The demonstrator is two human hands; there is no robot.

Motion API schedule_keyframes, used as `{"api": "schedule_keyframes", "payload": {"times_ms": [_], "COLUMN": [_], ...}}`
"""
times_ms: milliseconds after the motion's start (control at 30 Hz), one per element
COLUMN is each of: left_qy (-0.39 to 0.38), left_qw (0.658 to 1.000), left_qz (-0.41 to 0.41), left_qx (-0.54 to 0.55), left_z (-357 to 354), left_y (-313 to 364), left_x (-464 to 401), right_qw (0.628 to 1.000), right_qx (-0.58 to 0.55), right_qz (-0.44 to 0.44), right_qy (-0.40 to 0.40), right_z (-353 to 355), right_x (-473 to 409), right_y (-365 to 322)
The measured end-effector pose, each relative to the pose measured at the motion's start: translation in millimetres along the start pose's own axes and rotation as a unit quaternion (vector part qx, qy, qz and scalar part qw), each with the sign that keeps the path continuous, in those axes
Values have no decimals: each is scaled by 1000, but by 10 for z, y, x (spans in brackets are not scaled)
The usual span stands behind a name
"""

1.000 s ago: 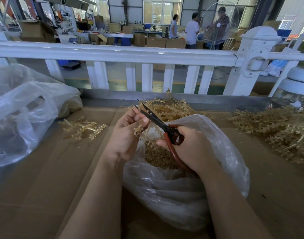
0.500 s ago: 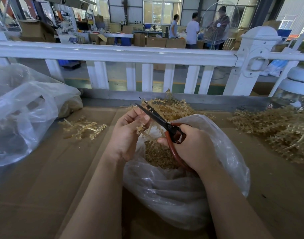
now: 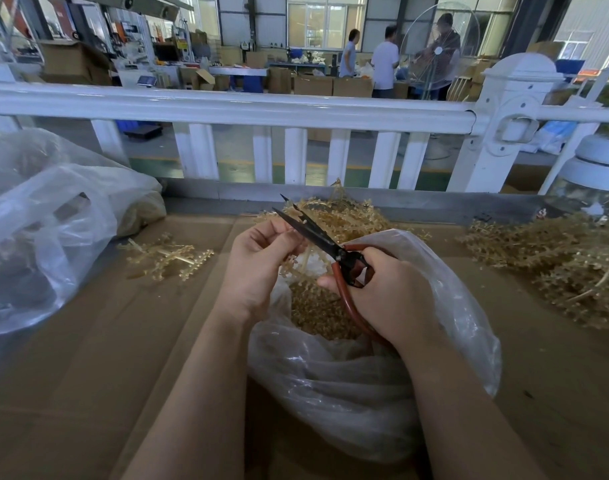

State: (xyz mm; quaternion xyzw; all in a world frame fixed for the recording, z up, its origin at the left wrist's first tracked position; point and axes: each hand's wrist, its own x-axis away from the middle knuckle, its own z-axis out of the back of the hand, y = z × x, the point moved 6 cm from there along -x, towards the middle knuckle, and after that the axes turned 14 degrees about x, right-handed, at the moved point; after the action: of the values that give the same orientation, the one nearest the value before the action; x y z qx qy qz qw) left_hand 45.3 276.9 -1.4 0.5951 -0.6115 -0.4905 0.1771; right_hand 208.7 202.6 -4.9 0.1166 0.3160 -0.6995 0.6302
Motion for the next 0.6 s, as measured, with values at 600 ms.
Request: {"api": "schedule_keyframes", "payload": {"times_ms": [600], "left_qy": [-49], "left_qw": [997], "left_qz": [55], "left_qx": [15], "left_z": [-38], "left_y": [-74], "left_x": [13], "right_qw": [1000], "right_qx": [-21], "right_qz": [-16], "right_qy": [-9], "right_z": [-56], "right_x": [0], "right_y": [37]}}
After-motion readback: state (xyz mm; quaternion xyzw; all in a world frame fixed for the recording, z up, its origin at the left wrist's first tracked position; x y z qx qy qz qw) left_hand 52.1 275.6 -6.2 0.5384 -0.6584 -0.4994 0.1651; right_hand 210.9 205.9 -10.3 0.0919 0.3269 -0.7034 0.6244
